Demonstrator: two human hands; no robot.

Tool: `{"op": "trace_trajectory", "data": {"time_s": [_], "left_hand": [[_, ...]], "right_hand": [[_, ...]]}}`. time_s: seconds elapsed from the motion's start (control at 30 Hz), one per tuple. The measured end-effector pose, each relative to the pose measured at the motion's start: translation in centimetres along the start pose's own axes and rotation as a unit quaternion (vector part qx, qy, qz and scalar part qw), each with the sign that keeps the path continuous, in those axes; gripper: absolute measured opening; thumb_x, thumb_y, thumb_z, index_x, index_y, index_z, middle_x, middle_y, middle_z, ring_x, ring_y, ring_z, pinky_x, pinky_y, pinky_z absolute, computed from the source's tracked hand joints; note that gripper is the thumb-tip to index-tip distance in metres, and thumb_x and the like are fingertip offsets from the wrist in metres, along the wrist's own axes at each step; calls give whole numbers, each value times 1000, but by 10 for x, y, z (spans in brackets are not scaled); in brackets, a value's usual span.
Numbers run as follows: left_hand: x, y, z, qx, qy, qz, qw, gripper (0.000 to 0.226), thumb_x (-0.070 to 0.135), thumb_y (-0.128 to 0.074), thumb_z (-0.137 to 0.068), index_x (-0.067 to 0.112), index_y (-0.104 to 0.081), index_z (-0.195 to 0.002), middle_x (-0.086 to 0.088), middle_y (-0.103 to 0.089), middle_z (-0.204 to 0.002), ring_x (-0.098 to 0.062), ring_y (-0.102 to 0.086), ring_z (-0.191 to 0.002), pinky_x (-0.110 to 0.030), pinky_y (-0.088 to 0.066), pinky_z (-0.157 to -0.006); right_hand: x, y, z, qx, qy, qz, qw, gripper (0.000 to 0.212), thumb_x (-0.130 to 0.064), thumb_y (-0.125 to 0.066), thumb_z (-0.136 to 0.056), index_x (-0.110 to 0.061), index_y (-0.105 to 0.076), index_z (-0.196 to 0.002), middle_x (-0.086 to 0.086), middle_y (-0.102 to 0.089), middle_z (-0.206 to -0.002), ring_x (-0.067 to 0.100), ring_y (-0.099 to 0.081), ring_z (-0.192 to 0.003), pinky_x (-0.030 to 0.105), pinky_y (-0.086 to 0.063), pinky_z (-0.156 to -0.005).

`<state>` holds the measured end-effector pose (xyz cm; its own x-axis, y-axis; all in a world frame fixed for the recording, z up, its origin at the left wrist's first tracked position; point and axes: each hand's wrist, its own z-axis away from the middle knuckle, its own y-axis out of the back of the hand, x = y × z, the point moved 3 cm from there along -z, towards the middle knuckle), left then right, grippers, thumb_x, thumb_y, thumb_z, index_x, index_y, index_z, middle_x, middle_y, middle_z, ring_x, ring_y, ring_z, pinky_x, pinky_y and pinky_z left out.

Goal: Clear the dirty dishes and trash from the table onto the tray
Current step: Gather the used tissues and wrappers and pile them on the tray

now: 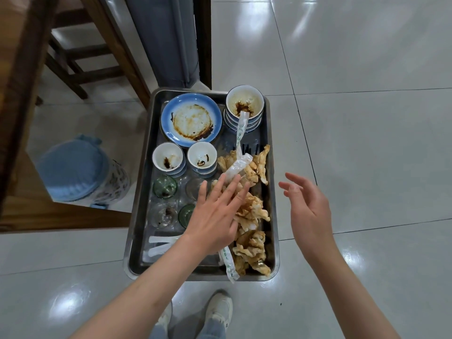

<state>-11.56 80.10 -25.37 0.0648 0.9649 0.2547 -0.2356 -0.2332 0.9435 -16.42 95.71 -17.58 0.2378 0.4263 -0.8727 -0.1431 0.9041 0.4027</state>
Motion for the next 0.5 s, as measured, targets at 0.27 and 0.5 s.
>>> {"op": "trace_trajectory", "data": {"time_s": [0.27, 0.5], "left_hand": [[-10, 37, 25, 44, 42, 12, 998, 81, 29, -39, -86, 34, 15, -146, 1, 2, -158, -24, 6, -145, -51, 11, -107], [-25, 105, 65, 85, 113, 49, 989, 78, 33, -36, -84, 37, 12, -144, 4, -5, -157, -20, 5, -144, -48, 11, -108]], "right_hand": [[-20, 3, 9, -5, 11, 1, 1000, 21, -27, -42, -98, -35, -54, -113, -21, -61, -99, -11, -56, -93, 8, -40, -73], [-69, 4, 30, -46, 39, 4, 998, 23, -23, -42, -98, -32, -52, -117, -16, -61, -105, -11, -54, -98, -1, -42, -70]]}}
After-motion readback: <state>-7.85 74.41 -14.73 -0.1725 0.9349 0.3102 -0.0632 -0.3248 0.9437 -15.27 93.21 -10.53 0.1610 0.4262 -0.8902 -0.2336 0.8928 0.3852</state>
